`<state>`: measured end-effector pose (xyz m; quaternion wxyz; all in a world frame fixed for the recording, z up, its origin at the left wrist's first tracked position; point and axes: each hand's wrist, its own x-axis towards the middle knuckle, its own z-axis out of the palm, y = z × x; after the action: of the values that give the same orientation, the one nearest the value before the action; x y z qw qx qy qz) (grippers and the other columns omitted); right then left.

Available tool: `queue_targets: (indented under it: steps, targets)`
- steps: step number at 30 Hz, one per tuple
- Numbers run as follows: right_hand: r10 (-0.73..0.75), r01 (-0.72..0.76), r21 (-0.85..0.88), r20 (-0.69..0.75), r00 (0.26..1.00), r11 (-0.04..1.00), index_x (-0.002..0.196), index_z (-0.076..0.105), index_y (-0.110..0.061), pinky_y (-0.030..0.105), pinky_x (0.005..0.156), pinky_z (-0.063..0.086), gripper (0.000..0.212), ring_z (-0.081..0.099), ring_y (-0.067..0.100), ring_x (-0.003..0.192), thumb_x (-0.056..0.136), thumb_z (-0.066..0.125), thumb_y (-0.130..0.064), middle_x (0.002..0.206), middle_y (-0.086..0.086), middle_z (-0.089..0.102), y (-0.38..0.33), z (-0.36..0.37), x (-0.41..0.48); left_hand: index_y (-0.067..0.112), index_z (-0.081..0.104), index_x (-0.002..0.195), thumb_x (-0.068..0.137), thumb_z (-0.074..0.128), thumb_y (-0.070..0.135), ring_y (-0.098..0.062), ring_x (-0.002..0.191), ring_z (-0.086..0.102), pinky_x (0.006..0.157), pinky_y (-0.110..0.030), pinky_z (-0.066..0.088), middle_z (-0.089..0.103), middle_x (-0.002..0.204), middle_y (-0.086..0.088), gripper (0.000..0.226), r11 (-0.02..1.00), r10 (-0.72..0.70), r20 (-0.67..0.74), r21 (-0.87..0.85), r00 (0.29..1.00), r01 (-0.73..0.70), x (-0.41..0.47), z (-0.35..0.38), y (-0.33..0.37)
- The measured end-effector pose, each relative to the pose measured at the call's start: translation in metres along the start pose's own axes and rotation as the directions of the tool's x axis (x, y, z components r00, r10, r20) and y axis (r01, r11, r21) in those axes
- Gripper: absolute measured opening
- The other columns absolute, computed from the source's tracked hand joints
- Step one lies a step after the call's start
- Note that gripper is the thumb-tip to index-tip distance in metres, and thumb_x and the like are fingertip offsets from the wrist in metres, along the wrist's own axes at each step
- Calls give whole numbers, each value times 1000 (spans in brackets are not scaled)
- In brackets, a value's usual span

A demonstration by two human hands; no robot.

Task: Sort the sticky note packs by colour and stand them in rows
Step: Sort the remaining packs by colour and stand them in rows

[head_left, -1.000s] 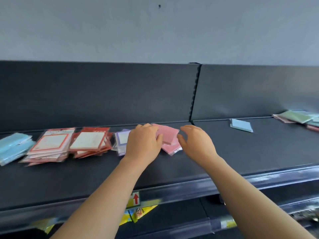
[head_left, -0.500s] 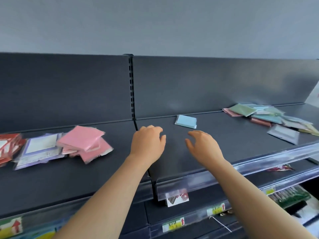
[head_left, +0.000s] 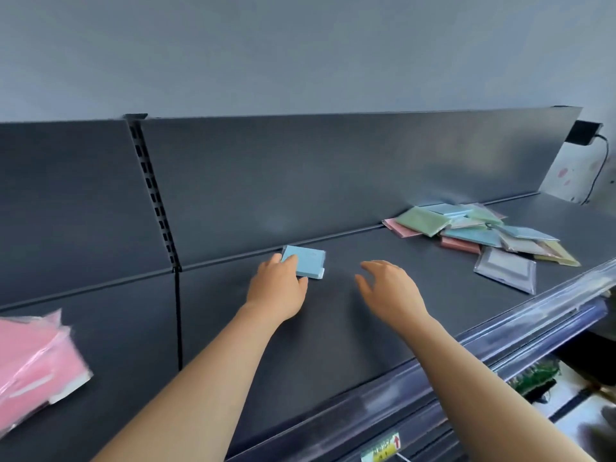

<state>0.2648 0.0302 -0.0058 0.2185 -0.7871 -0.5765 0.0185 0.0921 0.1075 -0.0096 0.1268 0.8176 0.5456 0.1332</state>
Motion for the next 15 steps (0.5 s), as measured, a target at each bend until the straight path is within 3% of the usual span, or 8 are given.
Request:
queue_targets:
  steps: [5, 8, 12, 15]
  targets:
    - [4, -4, -7, -16, 1000, 1000, 112, 63, -1, 40, 92, 44, 33, 55, 31, 111, 96, 49, -26, 118, 12, 63, 45, -3, 39, 16, 50, 123, 99, 39, 40, -29, 117, 42, 91, -37, 40, 45, 130, -6, 36, 993, -44, 55, 116, 998, 38, 29, 21, 22]
    - [-47, 45, -56, -35, 998, 997, 111, 64, -2, 38, 95, 41, 32, 55, 31, 111, 96, 50, -26, 118, 12, 63, 78, -7, 69, 16, 53, 120, 99, 38, 41, -27, 119, 41, 90, -35, 38, 44, 133, -6, 36, 993, -68, 36, 103, 997, 64, 42, 32, 42]
    - [-89, 86, -81, -29, 996, 993, 126, 59, -11, 36, 102, 33, 36, 46, 31, 125, 96, 48, -28, 134, 12, 53, 123, -16, 111, 16, 52, 129, 100, 37, 39, -27, 127, 38, 97, -34, 36, 39, 143, -5, 40, 990, -124, 8, 63, 992, 123, 57, 44, 76]
    - [-104, 101, -153, -11, 995, 983, 138, 49, -17, 38, 111, 22, 43, 31, 30, 138, 98, 43, -33, 150, 14, 36, 154, -21, 140, 17, 52, 132, 100, 39, 40, -27, 128, 37, 100, -33, 35, 38, 145, -5, 42, 986, -162, -22, 39, 987, 163, 67, 55, 98]
